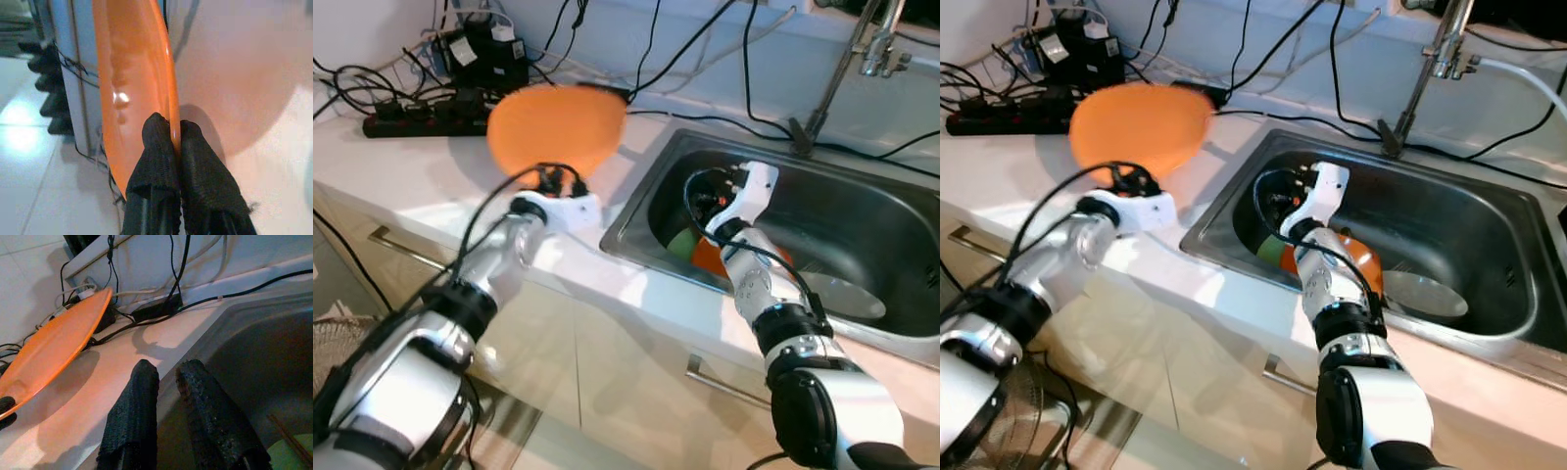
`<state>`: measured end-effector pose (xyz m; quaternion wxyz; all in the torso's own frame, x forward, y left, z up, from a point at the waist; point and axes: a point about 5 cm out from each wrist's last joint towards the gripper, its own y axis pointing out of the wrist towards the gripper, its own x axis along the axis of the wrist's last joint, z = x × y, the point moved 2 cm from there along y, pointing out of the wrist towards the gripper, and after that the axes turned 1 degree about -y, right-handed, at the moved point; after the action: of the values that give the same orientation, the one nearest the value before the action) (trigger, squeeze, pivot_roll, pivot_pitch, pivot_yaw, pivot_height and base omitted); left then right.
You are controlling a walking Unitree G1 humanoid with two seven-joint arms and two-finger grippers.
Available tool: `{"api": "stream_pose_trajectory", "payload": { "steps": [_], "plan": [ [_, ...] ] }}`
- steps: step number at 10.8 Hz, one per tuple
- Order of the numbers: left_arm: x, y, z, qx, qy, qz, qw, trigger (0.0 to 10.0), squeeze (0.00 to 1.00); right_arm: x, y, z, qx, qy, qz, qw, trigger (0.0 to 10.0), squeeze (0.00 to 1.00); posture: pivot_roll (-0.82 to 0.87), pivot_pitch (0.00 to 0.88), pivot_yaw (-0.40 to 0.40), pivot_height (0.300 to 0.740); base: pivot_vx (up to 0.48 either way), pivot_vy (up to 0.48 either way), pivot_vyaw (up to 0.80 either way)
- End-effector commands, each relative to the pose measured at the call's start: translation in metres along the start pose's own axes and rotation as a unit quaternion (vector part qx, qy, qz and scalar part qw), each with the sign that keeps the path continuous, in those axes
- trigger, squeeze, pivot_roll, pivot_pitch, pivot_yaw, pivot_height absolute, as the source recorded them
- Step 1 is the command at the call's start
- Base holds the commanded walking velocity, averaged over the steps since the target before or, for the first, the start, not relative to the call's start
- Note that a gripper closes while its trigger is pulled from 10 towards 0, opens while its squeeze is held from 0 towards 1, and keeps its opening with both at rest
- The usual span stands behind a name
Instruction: Kitchen organization
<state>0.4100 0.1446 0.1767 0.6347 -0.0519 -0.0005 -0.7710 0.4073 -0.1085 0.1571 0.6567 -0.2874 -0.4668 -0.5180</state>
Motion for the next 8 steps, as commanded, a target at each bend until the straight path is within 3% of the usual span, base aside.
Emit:
{"api": "stream_pose_trajectory", "payload": {
  "steps": [1, 2, 3, 6, 8],
  "plan": [
    [0.013, 0.0, 0.012, 0.034, 0.009, -0.028, 0.999, 10.0, 0.0, 0.007, 0.0, -0.003, -0.005, -0.001, -0.013, 1.0, 10.0, 0.0, 0.25, 0.008, -0.059, 0.74, 0.0, 0.0, 0.0],
    [0.018, -0.003, 0.017, 0.045, 0.014, -0.042, 0.998, 10.0, 0.0, 0.011, 0.001, -0.004, -0.005, -0.001, -0.017, 1.0, 10.0, 0.78, 0.25, 0.006, -0.058, 0.74, 0.0, 0.0, 0.0],
    [0.023, -0.006, 0.024, 0.062, 0.018, -0.056, 0.996, 10.0, 0.0, 0.017, 0.002, -0.003, -0.003, 0.003, -0.029, 1.0, 10.0, 1.0, 0.25, 0.0, -0.05, 0.74, 0.0, 0.0, 0.0],
    [0.03, -0.01, 0.031, 0.075, 0.023, -0.073, 0.994, 10.0, 0.0, 0.035, 0.005, -0.001, 0.004, 0.039, -0.061, 0.997, 10.0, 1.0, 0.25, 0.0, -0.039, 0.74, 0.0, 0.0, 0.0],
    [0.039, -0.013, 0.029, 0.067, 0.023, -0.089, 0.994, 10.0, 0.0, 0.049, 0.008, 0.002, 0.015, 0.105, -0.084, 0.991, 10.0, 1.0, 0.25, 0.0, -0.037, 0.74, 0.0, 0.0, 0.0]
  ]
}}
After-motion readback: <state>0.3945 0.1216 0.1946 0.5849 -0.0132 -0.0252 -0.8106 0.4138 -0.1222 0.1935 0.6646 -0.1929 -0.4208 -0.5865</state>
